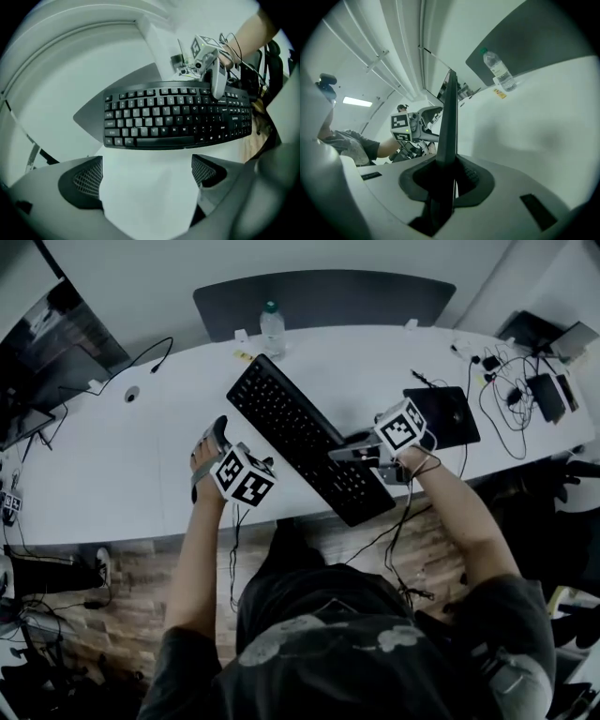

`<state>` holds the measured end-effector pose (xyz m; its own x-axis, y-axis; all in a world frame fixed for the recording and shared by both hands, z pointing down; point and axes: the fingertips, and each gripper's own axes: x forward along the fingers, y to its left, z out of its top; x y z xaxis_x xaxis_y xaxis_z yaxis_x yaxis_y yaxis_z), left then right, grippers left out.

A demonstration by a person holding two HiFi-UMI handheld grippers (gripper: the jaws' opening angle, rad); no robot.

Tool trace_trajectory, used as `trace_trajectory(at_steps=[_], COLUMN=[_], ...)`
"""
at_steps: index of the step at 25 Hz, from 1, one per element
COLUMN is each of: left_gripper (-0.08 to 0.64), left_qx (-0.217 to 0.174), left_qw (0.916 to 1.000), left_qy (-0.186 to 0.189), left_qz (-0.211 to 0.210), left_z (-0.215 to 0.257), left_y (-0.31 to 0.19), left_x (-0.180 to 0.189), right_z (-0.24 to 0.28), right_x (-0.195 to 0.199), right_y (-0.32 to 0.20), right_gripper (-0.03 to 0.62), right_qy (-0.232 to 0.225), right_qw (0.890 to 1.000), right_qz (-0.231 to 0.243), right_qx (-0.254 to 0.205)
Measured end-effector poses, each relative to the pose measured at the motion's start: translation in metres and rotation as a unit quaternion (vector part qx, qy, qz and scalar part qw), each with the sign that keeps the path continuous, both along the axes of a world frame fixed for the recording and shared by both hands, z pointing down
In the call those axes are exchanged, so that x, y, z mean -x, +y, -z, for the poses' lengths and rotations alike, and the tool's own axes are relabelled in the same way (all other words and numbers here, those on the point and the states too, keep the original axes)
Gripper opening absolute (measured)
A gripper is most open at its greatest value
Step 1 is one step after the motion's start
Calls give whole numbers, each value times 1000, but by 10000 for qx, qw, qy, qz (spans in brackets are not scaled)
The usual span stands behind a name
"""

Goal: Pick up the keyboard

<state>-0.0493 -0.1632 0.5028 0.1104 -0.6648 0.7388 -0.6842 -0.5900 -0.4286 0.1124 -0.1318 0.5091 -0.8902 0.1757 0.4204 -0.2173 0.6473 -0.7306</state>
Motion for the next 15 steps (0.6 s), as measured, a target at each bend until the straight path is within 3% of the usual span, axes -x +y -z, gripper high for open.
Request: trace_trajectory(at_steps=[3,6,10,15], left_gripper=[584,584,584,584], left_qx=[194,321,282,86], left_qw=[9963,9852,9749,9530], left_qy=[767,1527,1914,2687], left_qz=[340,703,1102,1399], left_z=[2,3,5,22], left_y=[24,47,73,99], left_x=[-5,-9,-13,-22], right_z=[15,24,35,58], right_x=[0,0,-4,-1], right_y=[8,18,34,49], right_gripper=[72,72,74,72], right_qy=[-330,-595,-988,-1550], right_qw=[9989,9960,9902,9762], right_qz=[-197,-404,-844,-1354], right_qx=[-284,-531,-512,-684])
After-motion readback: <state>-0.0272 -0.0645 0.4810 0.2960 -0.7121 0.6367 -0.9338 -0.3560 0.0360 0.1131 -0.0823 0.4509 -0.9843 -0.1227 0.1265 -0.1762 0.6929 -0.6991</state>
